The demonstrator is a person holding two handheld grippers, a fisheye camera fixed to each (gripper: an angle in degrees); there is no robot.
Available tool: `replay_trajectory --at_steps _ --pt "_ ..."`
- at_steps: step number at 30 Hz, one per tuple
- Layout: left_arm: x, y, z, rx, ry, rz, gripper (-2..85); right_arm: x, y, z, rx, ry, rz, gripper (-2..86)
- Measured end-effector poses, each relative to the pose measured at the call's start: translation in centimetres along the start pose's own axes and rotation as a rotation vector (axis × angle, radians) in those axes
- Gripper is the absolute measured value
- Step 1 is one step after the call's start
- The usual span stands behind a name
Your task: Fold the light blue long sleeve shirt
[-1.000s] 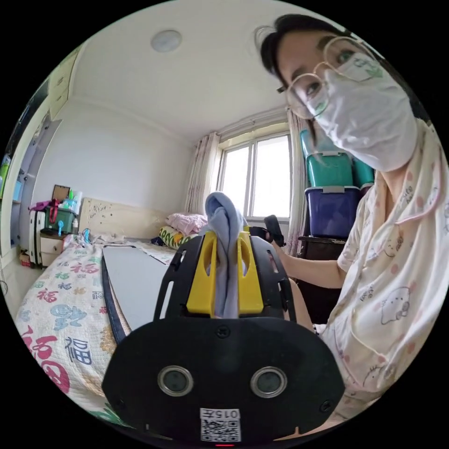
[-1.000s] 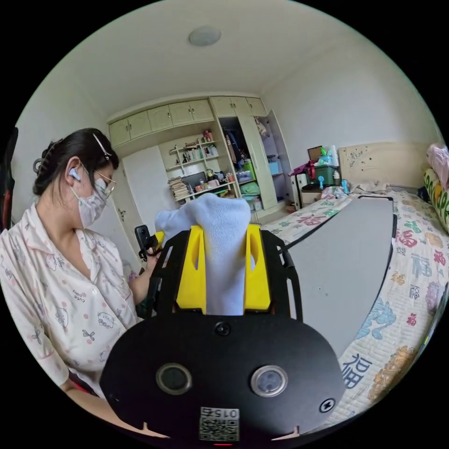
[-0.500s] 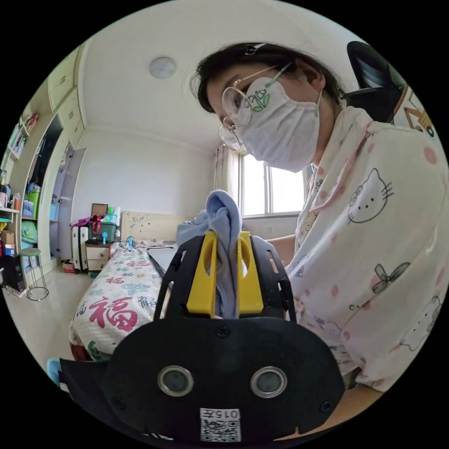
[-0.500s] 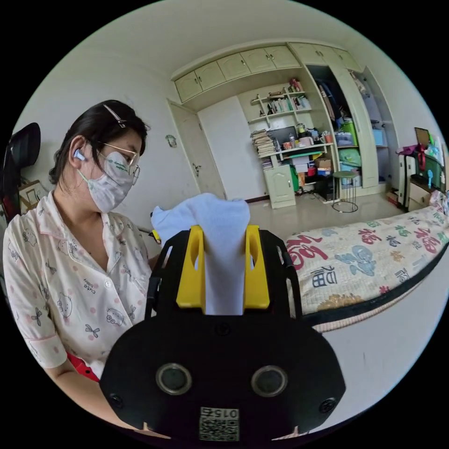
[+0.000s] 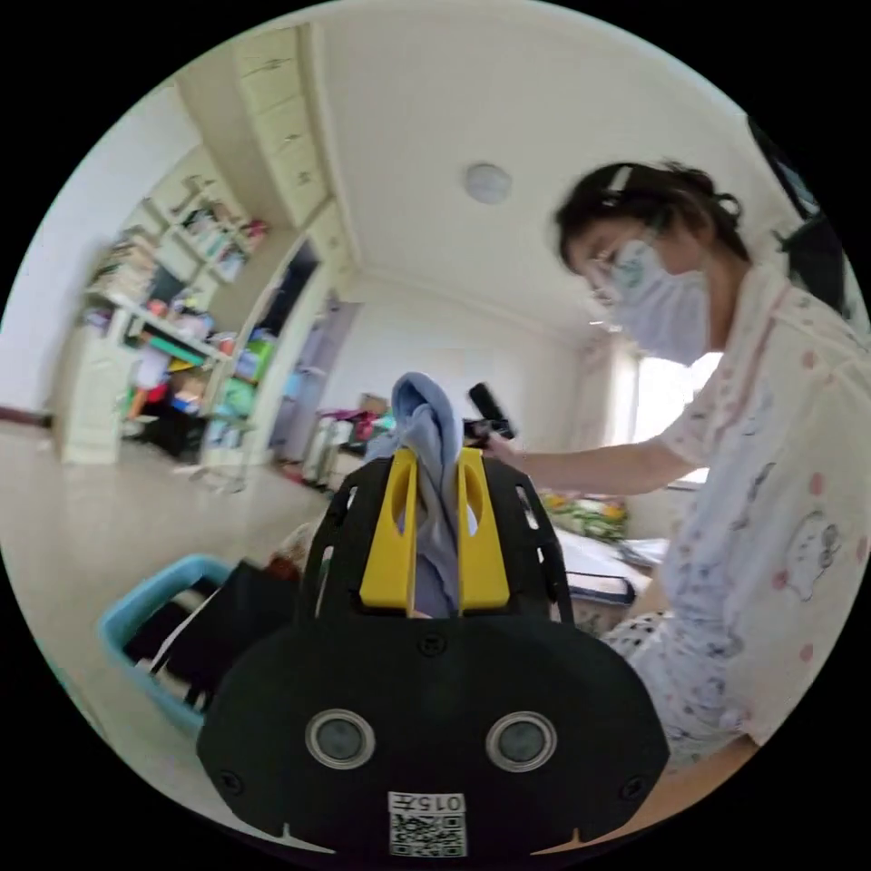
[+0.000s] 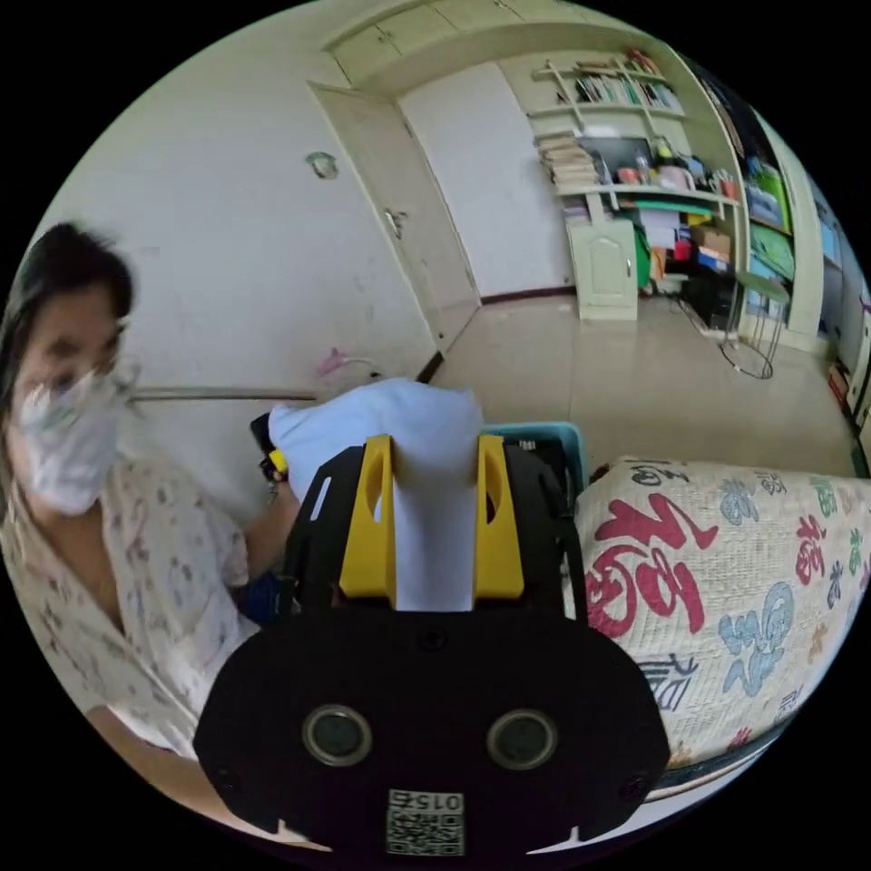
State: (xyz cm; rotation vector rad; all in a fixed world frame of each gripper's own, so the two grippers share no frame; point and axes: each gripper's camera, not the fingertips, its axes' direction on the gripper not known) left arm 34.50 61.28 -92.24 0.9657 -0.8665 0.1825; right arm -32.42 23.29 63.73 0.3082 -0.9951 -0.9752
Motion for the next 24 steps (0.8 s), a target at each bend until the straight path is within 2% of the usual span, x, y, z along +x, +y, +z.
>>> replay_trajectory --at_steps 2,4,5,9,13,16,19,24 --pt "-5.9 2.7 4.0 -0.161 -0.401 -0.138 8.0 2.0 -4.8 7.6 -0.115 0.163 0.212 10.1" --pt "-9.7 4.6 7.2 -0.274 -0.636 -0.273 8.0 0.9 -6.0 10.3 -0.099 0.194 0.228 8.7" --pt "-10.8 5.0 9.0 -0.292 -0.694 -0.318 7.6 0.0 -6.0 11.1 -0.081 0.176 0.213 8.6" --pt "-9.8 2.8 16.7 -0.287 -0.721 -0.217 7.2 -1.1 -4.2 11.7 -0.076 0.174 0.216 7.3" --pt "-11.8 2.6 29.0 -0.428 -0.647 -0.161 8.0 -1.5 -1.2 7.7 0.143 0.134 0.379 2.0" --pt "-14.1 4.1 36.4 -0.562 -0.756 -0.159 8.7 -5.0 -0.9 3.1 0.335 0.262 0.463 0.2" --pt "-13.8 4.6 40.7 -0.574 -0.848 -0.071 8.7 -10.8 -2.1 -1.5 0.542 0.432 0.454 -0.3" --pt "-16.0 4.1 43.9 -0.591 -0.810 -0.175 8.6 -20.9 -6.6 -6.1 0.808 0.718 0.434 -0.5"
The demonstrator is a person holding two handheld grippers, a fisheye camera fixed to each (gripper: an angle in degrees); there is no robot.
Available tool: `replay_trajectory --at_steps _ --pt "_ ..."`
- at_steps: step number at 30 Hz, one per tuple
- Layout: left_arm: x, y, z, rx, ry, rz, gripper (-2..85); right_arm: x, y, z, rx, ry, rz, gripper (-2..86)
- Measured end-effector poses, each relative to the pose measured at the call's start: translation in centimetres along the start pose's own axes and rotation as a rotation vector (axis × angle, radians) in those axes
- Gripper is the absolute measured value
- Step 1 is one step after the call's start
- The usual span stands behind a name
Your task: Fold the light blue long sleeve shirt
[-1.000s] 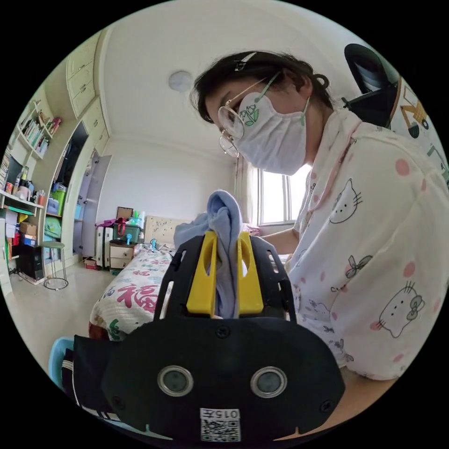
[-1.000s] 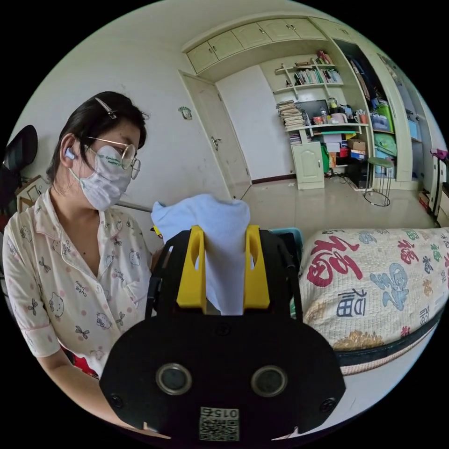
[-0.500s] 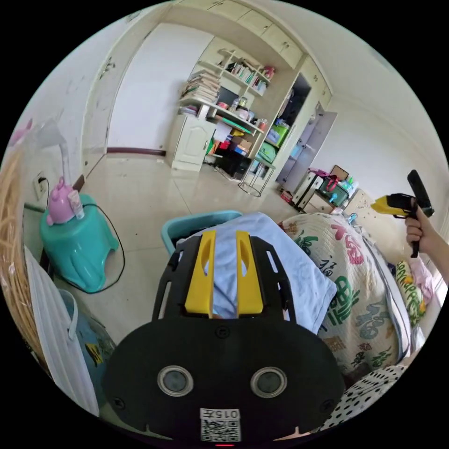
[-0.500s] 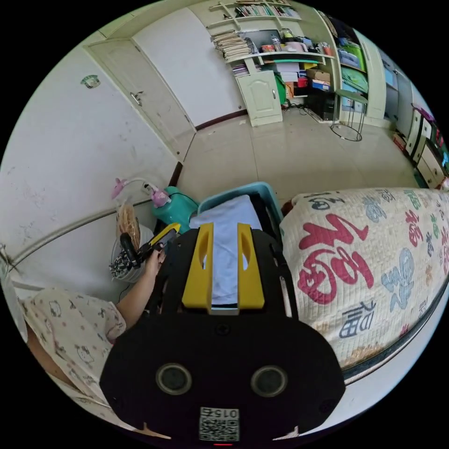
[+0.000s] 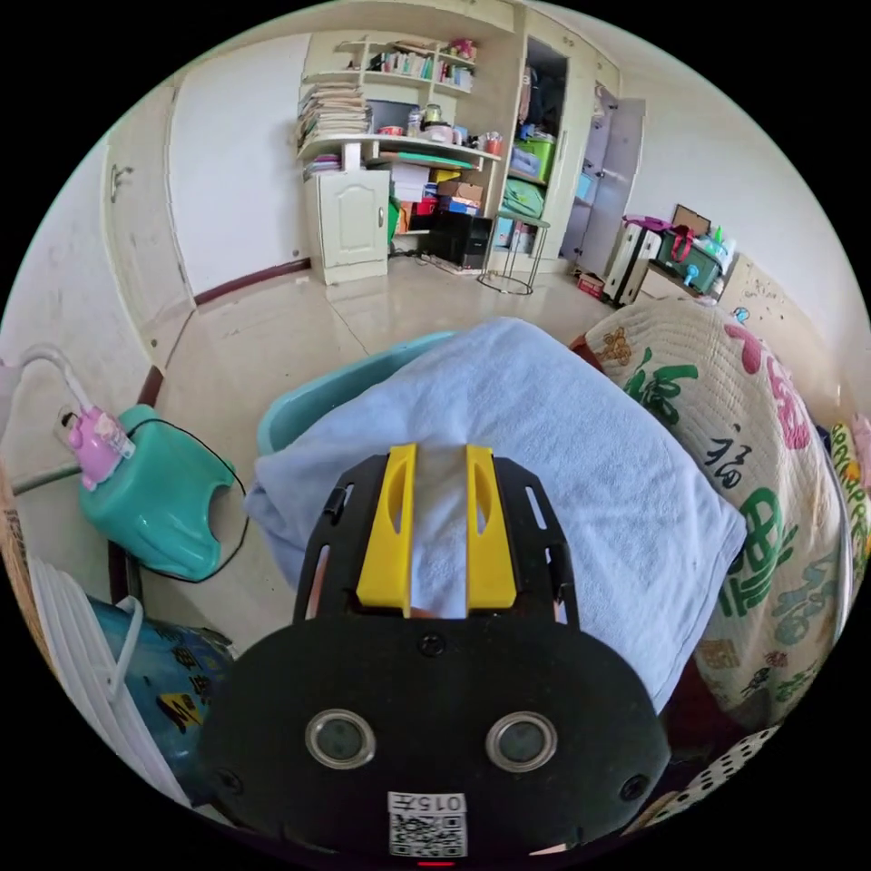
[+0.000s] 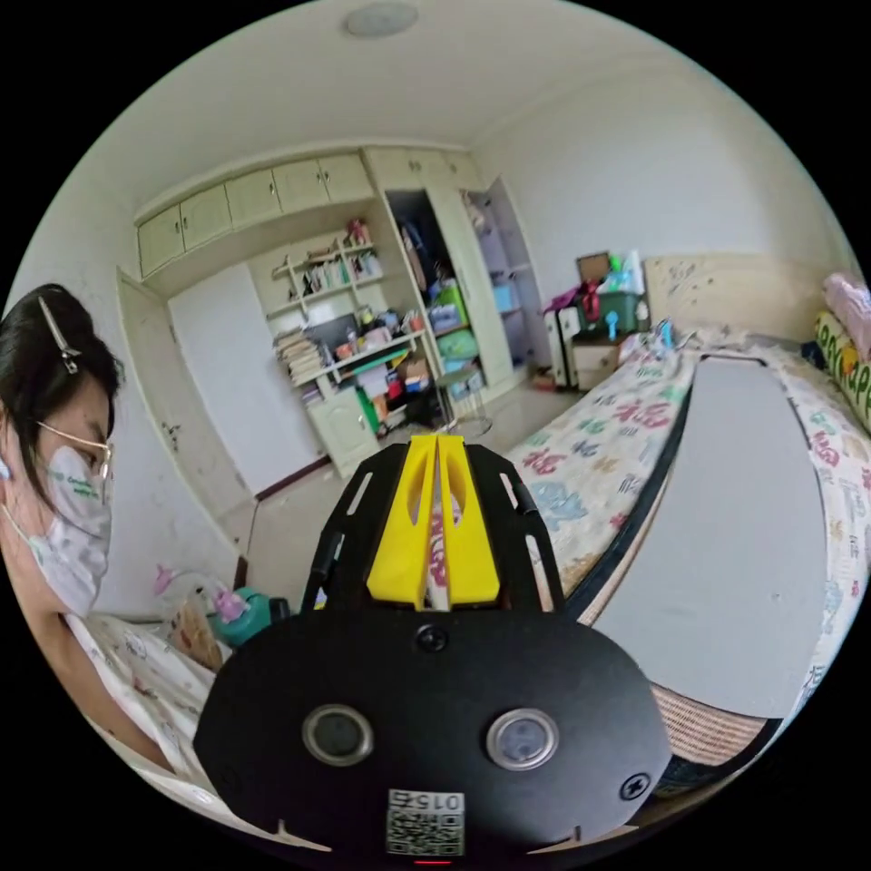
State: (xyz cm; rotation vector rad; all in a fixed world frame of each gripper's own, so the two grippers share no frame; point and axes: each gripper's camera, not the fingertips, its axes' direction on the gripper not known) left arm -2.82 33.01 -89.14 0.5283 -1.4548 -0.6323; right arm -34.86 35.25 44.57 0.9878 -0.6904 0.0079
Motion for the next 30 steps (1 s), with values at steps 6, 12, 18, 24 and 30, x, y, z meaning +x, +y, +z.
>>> replay_trajectory --at_steps 6,12,18,24,30 --pt "3.5 -2.9 0.6 -0.081 -0.028 0.036 8.7 -11.1 -5.8 -6.9 0.331 0.138 -0.047 -0.5" --pt "9.8 -0.4 2.9 -0.072 0.030 0.121 8.7 -22.4 -10.7 -14.6 0.646 0.210 -0.130 -0.5" --pt "12.9 0.6 9.0 -0.148 -0.041 0.151 8.4 -31.9 -15.2 -19.0 0.891 0.288 -0.156 -0.6" --pt "13.0 1.1 11.9 -0.287 -0.032 0.164 8.2 -38.9 -21.4 -20.2 1.037 0.313 -0.194 -0.6" --pt "18.5 4.9 9.2 -0.133 -0.058 0.242 8.0 -42.7 -29.4 -20.4 1.115 0.287 -0.196 -0.6"
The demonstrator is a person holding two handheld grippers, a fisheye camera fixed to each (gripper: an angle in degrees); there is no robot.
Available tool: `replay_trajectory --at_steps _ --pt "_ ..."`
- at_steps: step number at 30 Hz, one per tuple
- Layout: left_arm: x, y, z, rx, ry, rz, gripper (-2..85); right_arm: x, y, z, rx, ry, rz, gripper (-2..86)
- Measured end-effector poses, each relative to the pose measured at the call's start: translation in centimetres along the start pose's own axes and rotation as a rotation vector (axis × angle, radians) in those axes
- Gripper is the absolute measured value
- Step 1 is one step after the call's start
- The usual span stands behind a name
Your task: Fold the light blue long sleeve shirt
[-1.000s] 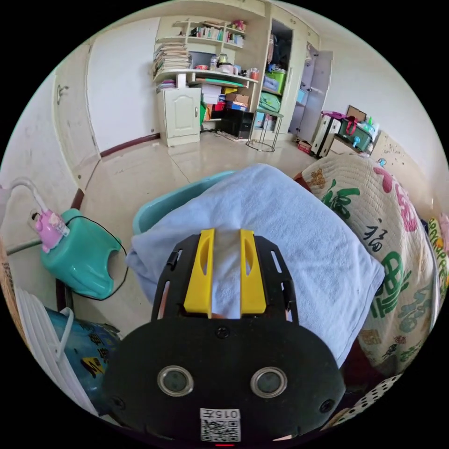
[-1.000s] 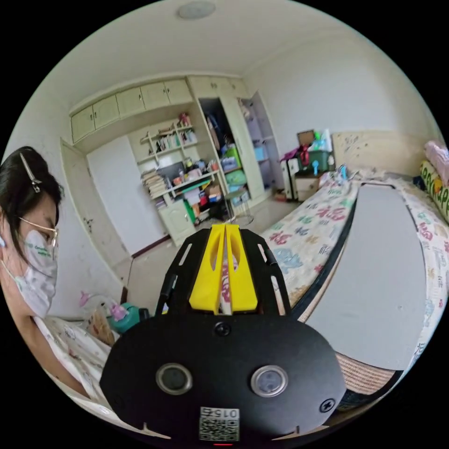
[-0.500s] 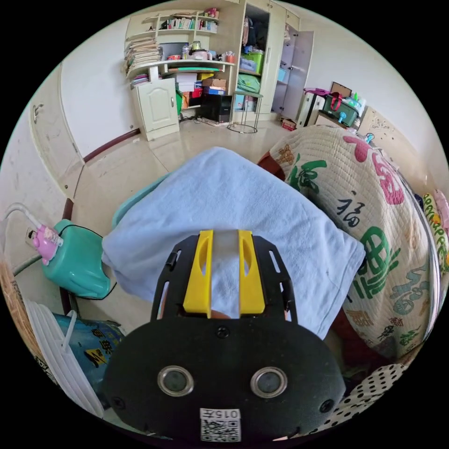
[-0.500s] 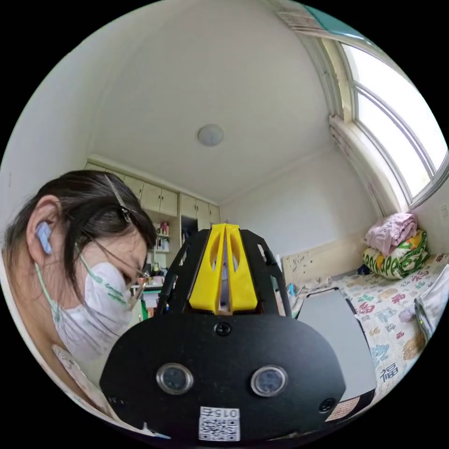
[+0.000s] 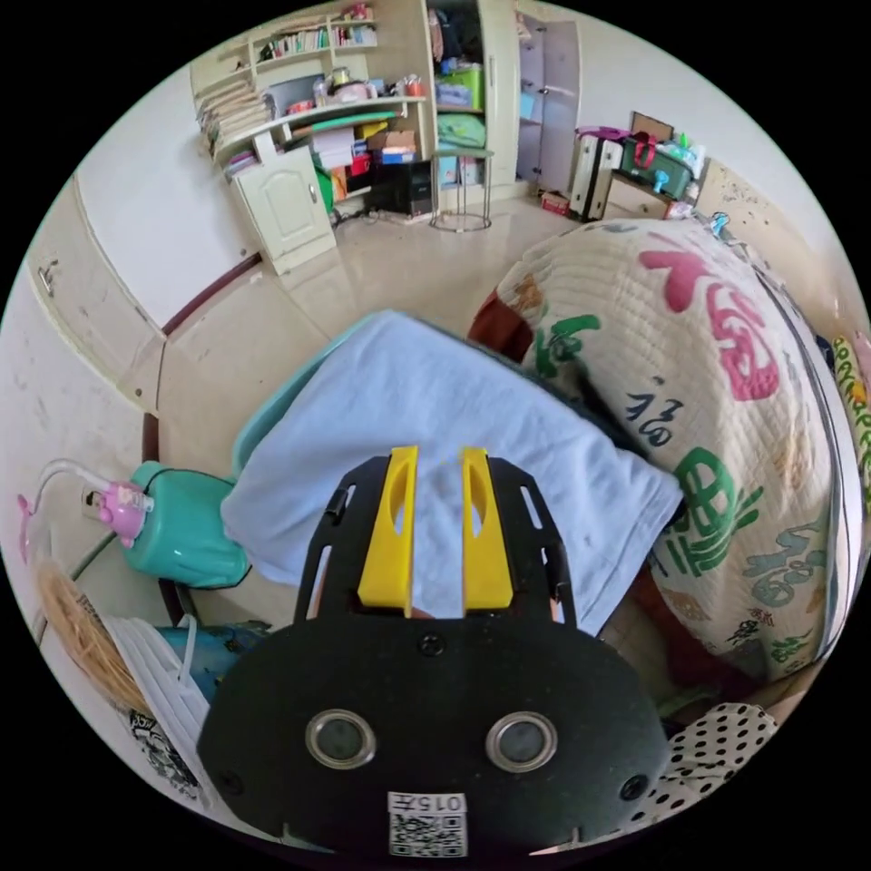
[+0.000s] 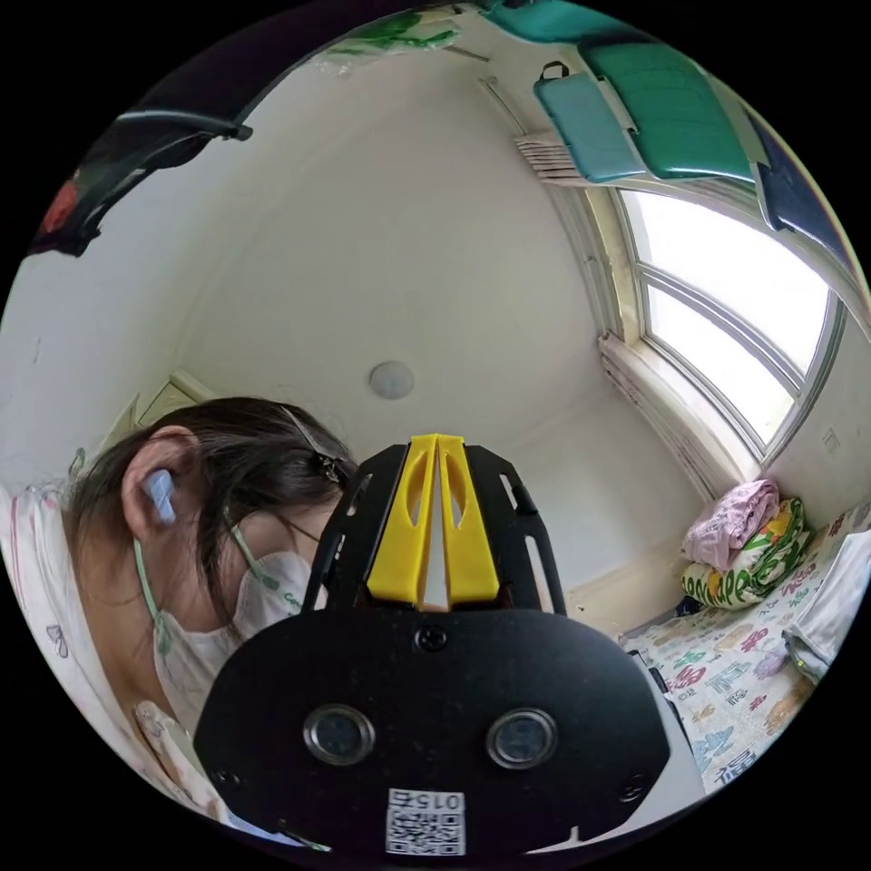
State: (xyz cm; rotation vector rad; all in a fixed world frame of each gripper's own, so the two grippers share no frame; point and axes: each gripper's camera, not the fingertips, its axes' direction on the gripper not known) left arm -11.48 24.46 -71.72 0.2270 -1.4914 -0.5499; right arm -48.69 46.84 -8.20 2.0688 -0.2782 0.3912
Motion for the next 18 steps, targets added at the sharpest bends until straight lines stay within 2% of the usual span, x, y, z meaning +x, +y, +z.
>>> replay_trajectory --at_steps 6,12,15,18 --pt "12.7 0.3 -4.8 0.273 0.146 0.221 7.8 -1.4 -3.7 8.8 -0.026 -0.018 0.025 -0.6" --pt "27.8 3.5 -10.3 0.488 0.409 0.521 7.9 0.2 -6.0 17.5 -0.046 -0.035 0.027 -0.6" --pt "35.5 6.8 -12.5 0.554 0.564 0.657 7.8 2.0 -6.2 21.3 -0.040 0.079 -0.021 -0.6" --pt "43.1 10.9 -14.6 0.589 0.774 0.757 7.5 5.8 -5.3 26.1 -0.109 0.274 -0.042 -0.4"
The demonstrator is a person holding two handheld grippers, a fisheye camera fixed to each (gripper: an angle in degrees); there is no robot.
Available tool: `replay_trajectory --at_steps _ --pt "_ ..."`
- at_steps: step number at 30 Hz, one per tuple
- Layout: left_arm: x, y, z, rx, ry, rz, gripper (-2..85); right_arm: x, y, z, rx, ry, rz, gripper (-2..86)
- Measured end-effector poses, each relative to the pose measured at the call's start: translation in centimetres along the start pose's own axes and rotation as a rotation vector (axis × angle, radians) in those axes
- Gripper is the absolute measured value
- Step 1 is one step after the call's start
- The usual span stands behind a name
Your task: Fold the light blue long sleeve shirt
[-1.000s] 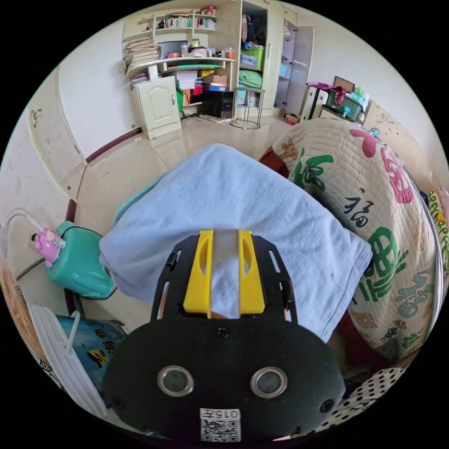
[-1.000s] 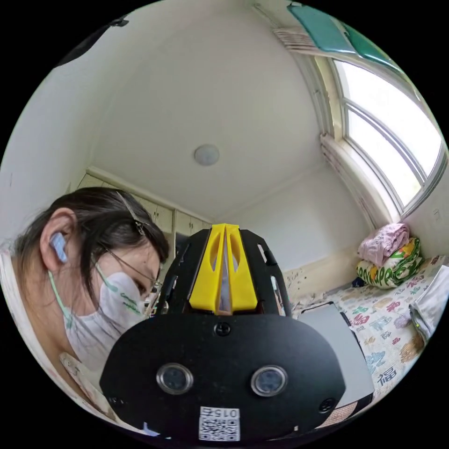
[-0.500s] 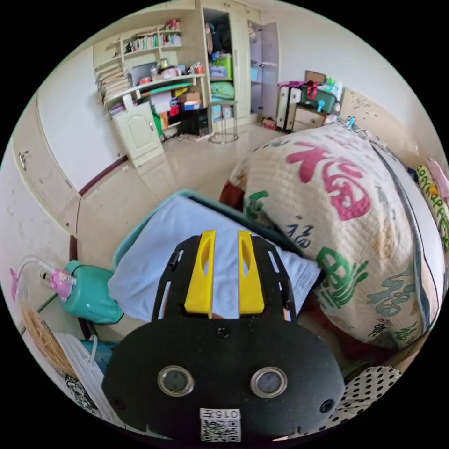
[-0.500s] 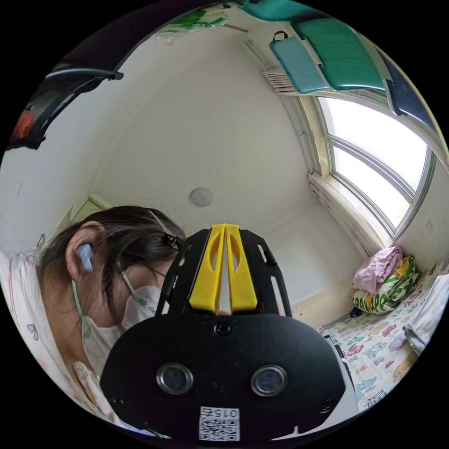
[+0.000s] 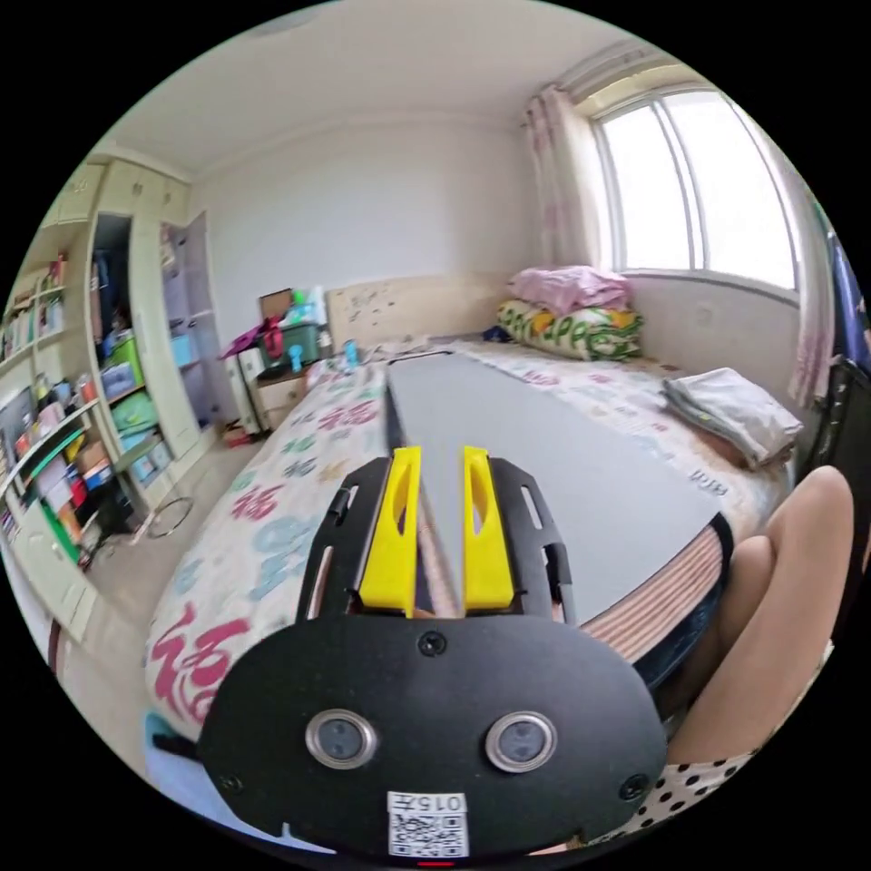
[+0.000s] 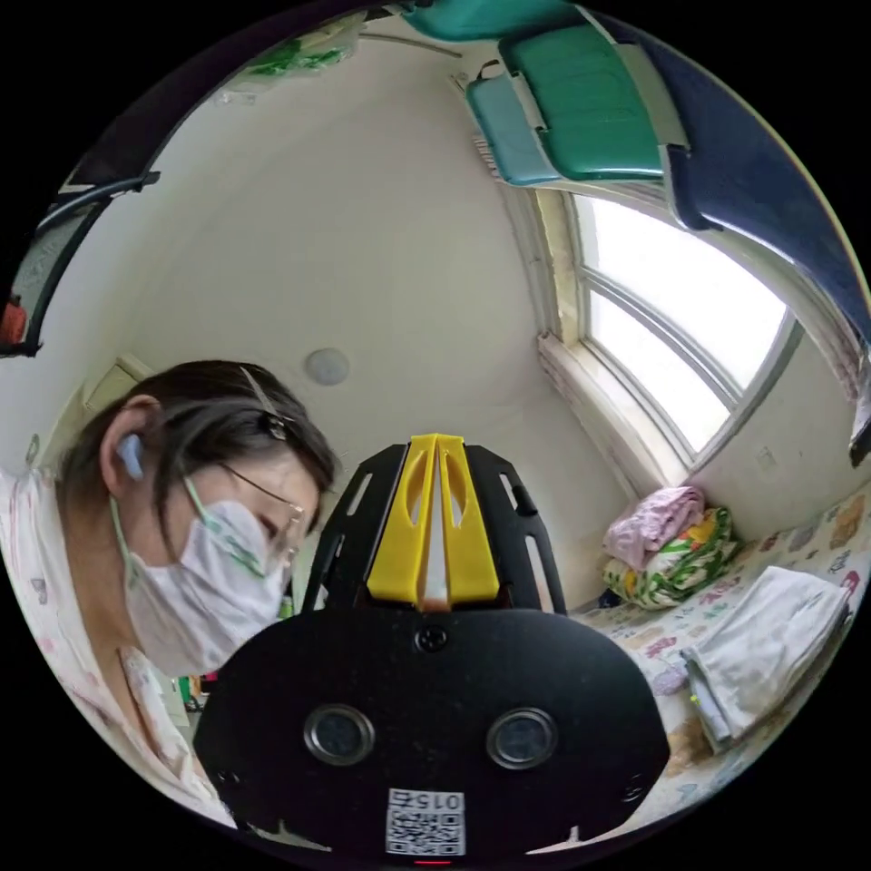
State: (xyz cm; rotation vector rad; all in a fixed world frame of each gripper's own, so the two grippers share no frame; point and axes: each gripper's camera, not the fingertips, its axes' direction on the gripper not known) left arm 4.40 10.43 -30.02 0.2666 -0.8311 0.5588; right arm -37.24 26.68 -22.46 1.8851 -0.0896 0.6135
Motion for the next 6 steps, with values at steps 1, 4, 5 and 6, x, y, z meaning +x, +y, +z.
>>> replay_trajectory --at_steps 1,4,5,6 --pt "3.3 -0.7 1.7 0.031 0.097 0.024 7.4 1.4 0.6 2.9 -0.059 0.056 -0.007 -0.3" --pt "11.4 -2.3 5.8 0.072 0.340 0.084 7.3 5.4 3.3 11.4 -0.268 0.140 -0.092 0.3" --pt "14.5 -2.8 7.4 0.083 0.423 0.110 7.4 7.4 4.9 15.4 -0.382 0.176 -0.112 1.0" --pt "16.0 -3.1 8.2 0.087 0.459 0.119 7.4 8.5 5.7 17.4 -0.441 0.196 -0.112 1.4"
